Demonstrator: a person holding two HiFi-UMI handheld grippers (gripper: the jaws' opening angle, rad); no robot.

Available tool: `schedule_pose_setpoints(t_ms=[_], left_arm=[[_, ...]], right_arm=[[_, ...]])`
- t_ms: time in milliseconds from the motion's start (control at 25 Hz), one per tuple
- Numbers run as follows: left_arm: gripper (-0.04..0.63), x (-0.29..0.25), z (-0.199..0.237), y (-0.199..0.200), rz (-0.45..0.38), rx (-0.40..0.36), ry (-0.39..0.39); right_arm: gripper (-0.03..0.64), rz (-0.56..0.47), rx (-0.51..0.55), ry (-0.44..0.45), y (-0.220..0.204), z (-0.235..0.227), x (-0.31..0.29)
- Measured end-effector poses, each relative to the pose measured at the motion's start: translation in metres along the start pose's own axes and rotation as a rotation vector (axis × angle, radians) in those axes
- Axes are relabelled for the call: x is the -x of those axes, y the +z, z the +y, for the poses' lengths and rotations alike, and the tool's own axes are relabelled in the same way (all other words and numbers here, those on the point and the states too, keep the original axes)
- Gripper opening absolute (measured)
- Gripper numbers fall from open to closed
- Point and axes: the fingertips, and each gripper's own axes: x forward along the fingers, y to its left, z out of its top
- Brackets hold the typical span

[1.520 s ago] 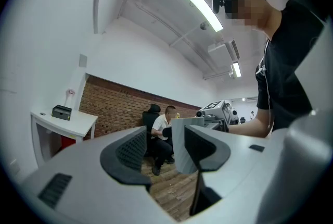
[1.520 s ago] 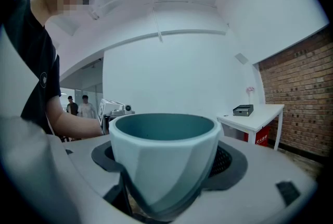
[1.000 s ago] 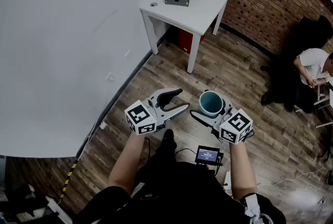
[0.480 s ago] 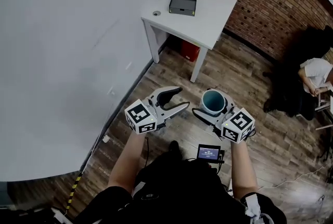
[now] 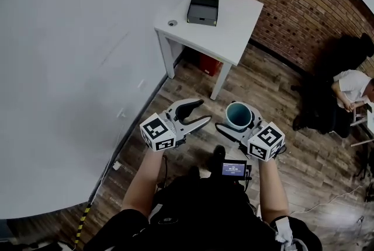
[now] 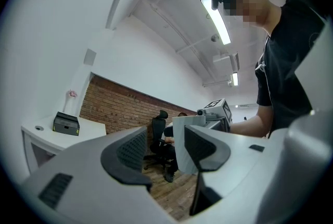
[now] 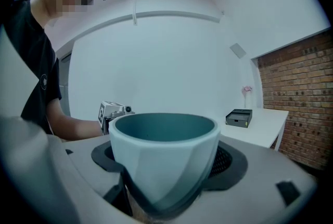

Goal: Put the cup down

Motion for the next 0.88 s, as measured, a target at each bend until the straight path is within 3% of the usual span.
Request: schedule_pose_setpoints(t_ms=[400,880], left_arm=[[0.227,-0.018,0.053,-0.007,0.01,0.005,0.053],[0.227,-0.095,0.175,-0.006,0.03,0.029,0.101]], right_arm=[[0.41,-0.012,0.001,0.052,0.004,-0.049,-0.033],[0.41,-0.051,-0.009,0.097,0.03,-0.188,-0.097]])
